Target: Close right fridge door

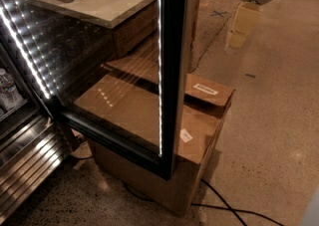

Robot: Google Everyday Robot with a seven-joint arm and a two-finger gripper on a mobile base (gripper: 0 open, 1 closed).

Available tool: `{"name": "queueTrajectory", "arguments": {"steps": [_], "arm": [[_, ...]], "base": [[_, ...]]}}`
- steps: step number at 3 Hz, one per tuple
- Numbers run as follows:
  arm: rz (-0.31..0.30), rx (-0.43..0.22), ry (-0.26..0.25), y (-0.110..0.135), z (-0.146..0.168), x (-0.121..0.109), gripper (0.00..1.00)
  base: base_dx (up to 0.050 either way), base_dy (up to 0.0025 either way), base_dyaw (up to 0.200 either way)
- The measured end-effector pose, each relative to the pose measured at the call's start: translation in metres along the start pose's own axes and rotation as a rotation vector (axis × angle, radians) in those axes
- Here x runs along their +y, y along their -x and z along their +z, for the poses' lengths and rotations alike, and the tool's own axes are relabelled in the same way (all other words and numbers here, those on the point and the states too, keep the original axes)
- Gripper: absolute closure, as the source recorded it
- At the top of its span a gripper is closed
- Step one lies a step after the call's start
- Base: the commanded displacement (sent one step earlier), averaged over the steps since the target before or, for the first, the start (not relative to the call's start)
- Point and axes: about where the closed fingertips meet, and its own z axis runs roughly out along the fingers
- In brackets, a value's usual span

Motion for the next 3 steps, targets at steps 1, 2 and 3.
{"name": "queueTrajectory", "arguments": {"steps": [1,2,3], "arm": [[-0.030,-0.084,0.050,0.004,0.006,0.002,0.00],[-0.076,-0.259,0.140,0.002,0.016,0.003,0.00],[-0.078,-0.351,0.122,0.025,0.014,-0.006,0.00]], "base": [[0.000,0.00000,0.000],[0.000,0.00000,0.000],[0.000,0.00000,0.000]]}}
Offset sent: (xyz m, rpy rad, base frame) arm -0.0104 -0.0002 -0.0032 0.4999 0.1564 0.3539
